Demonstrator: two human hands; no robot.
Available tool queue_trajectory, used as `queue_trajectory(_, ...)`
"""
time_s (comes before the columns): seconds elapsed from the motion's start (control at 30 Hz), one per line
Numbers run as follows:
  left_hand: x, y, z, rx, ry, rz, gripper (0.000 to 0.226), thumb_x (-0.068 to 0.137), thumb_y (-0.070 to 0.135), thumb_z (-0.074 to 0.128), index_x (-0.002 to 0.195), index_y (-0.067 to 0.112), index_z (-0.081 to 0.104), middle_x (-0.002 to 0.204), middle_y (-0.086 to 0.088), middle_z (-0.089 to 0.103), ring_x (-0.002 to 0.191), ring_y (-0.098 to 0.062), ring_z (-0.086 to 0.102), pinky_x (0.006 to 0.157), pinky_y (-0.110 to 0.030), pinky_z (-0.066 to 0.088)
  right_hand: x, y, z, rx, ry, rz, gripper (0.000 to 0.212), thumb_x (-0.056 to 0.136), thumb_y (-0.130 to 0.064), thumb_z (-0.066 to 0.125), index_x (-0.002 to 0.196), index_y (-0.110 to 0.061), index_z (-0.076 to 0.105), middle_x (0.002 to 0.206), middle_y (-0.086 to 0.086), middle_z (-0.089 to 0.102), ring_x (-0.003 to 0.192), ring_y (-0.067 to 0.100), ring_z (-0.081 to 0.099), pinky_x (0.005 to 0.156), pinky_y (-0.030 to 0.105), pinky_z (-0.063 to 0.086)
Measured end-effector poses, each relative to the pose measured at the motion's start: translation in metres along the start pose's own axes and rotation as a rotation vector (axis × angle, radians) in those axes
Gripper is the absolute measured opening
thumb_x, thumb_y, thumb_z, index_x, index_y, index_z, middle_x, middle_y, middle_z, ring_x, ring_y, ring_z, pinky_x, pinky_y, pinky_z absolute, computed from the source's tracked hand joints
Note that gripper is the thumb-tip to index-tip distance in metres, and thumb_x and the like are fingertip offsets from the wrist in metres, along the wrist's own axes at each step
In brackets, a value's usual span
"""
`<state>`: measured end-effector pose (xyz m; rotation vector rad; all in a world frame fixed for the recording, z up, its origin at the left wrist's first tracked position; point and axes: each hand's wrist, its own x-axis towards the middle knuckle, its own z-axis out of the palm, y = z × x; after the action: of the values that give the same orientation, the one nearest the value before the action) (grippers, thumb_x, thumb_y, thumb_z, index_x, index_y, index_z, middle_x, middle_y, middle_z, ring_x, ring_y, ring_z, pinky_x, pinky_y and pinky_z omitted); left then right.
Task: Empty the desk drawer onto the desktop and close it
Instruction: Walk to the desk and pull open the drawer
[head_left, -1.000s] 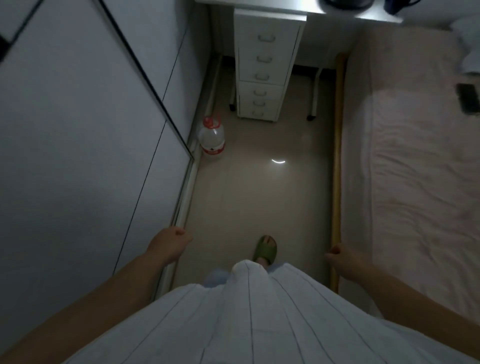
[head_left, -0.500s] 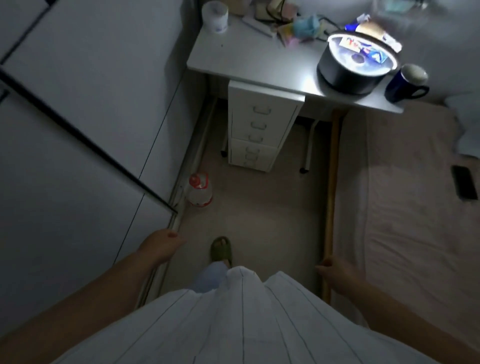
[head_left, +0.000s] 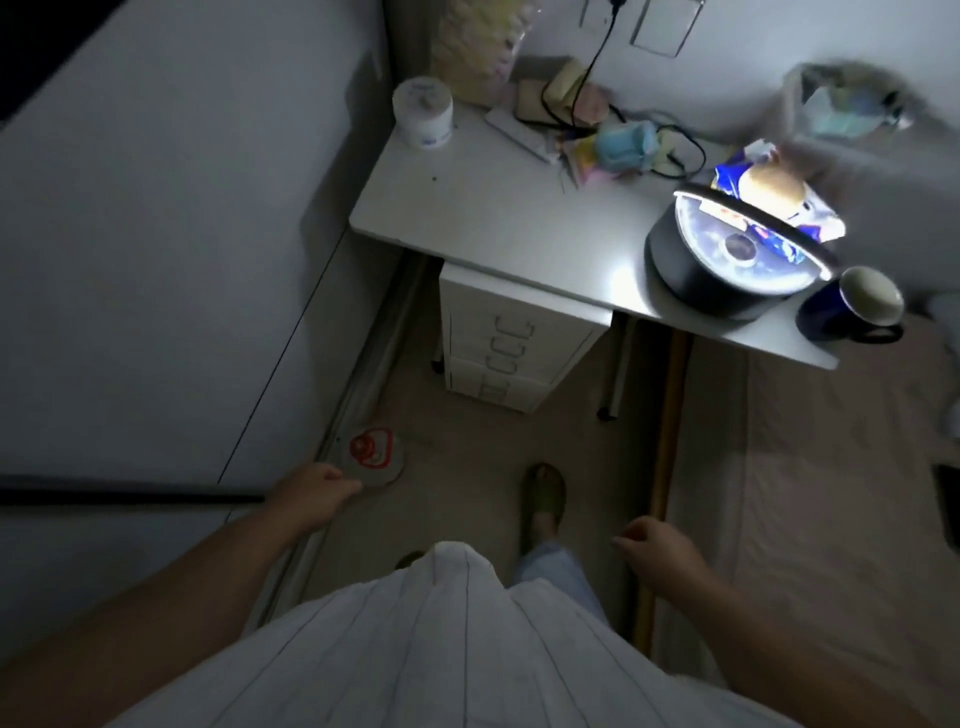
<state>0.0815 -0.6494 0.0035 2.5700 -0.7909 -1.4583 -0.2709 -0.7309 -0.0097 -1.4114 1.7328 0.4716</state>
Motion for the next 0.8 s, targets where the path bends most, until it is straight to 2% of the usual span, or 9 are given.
queue_trajectory(0.07, 0.006, 0.013, 0.008, -0.049, 0.004, -0.048, 0.016, 0.089, 0.025, 0.058, 0.077, 0.015, 0.064, 0.094, -0.006, 0.060, 0.104, -0.024, 0.056, 0.072, -0.025, 0.039, 0.029, -0.011, -0.033, -0.015, -0.035, -0.052, 0.025, 0.092, -0.027, 0.054, 0.113, -0.014, 0.056, 0.087, -0.004, 0.055, 0.080, 0.010, 0.057, 0.064, 0.021, 0.044)
queue_trajectory(0.13, 0.013, 0.027, 0.017, -0.117, 0.028, -0.118, 0.027, 0.087, 0.025, 0.059, 0.061, 0.021, 0.054, 0.075, -0.003, 0.055, 0.086, -0.020, 0.053, 0.057, -0.022, 0.031, 0.055, -0.024, -0.070, -0.056, -0.070, -0.097, 0.025, 0.092, -0.026, 0.054, 0.114, -0.013, 0.056, 0.092, -0.002, 0.056, 0.083, 0.011, 0.058, 0.065, 0.021, 0.045)
queue_trajectory(0.23, 0.025, 0.059, 0.029, -0.202, 0.048, -0.194, 0.040, 0.086, 0.023, 0.060, 0.047, 0.018, 0.051, 0.061, -0.006, 0.055, 0.073, -0.024, 0.057, 0.057, -0.026, 0.031, 0.094, -0.047, -0.119, -0.165, -0.077, -0.192, 0.028, 0.092, -0.027, 0.055, 0.116, -0.012, 0.056, 0.091, -0.004, 0.056, 0.078, 0.007, 0.055, 0.062, 0.019, 0.043)
queue_trajectory(0.33, 0.036, 0.099, 0.043, -0.241, 0.048, -0.204, 0.023, 0.086, 0.029, 0.058, 0.081, 0.010, 0.070, 0.099, -0.018, 0.069, 0.102, -0.030, 0.063, 0.076, -0.029, 0.043, 0.127, -0.078, -0.161, -0.303, -0.038, -0.284, 0.028, 0.091, -0.030, 0.057, 0.112, -0.012, 0.061, 0.099, 0.004, 0.063, 0.082, 0.014, 0.053, 0.068, 0.023, 0.038)
queue_trajectory(0.43, 0.043, 0.135, 0.050, -0.291, 0.094, -0.210, 0.038, 0.087, 0.032, 0.057, 0.113, 0.006, 0.066, 0.127, -0.018, 0.062, 0.118, -0.030, 0.056, 0.094, -0.030, 0.043, 0.150, -0.113, -0.187, -0.328, 0.009, -0.371, 0.025, 0.087, -0.029, 0.058, 0.106, -0.015, 0.066, 0.095, 0.001, 0.066, 0.083, 0.017, 0.054, 0.070, 0.024, 0.037)
queue_trajectory(0.57, 0.062, 0.164, 0.054, -0.343, 0.076, -0.220, 0.035, 0.088, 0.034, 0.056, 0.106, 0.008, 0.069, 0.123, -0.013, 0.063, 0.115, -0.027, 0.056, 0.088, -0.026, 0.039, 0.169, -0.153, -0.198, -0.332, 0.046, -0.449, 0.028, 0.086, -0.028, 0.057, 0.110, -0.016, 0.066, 0.111, 0.006, 0.068, 0.100, 0.024, 0.061, 0.082, 0.029, 0.045)
queue_trajectory(0.63, 0.074, 0.176, 0.054, -0.367, 0.067, -0.205, 0.030, 0.091, 0.034, 0.051, 0.103, 0.014, 0.068, 0.126, -0.012, 0.062, 0.118, -0.026, 0.054, 0.088, -0.025, 0.037, 0.178, -0.168, -0.198, -0.368, 0.066, -0.504, 0.035, 0.088, -0.029, 0.055, 0.120, -0.016, 0.060, 0.124, 0.006, 0.060, 0.113, 0.024, 0.056, 0.090, 0.031, 0.042)
queue_trajectory(0.73, 0.095, 0.194, 0.053, -0.462, 0.041, -0.207, 0.037, 0.095, 0.030, 0.044, 0.118, 0.009, 0.064, 0.132, -0.014, 0.058, 0.123, -0.028, 0.052, 0.099, -0.029, 0.038, 0.189, -0.187, -0.193, -0.442, 0.108, -0.583, 0.043, 0.089, -0.029, 0.053, 0.131, -0.020, 0.051, 0.139, 0.003, 0.046, 0.128, 0.023, 0.043, 0.098, 0.034, 0.039)
queue_trajectory(0.8, 0.113, 0.204, 0.057, -0.546, 0.028, -0.234, 0.030, 0.092, 0.031, 0.049, 0.101, 0.009, 0.067, 0.117, -0.013, 0.064, 0.104, -0.028, 0.060, 0.088, -0.030, 0.044, 0.198, -0.195, -0.189, -0.521, 0.128, -0.626, 0.050, 0.090, -0.028, 0.053, 0.139, -0.021, 0.043, 0.149, 0.002, 0.035, 0.137, 0.022, 0.031, 0.105, 0.036, 0.034)
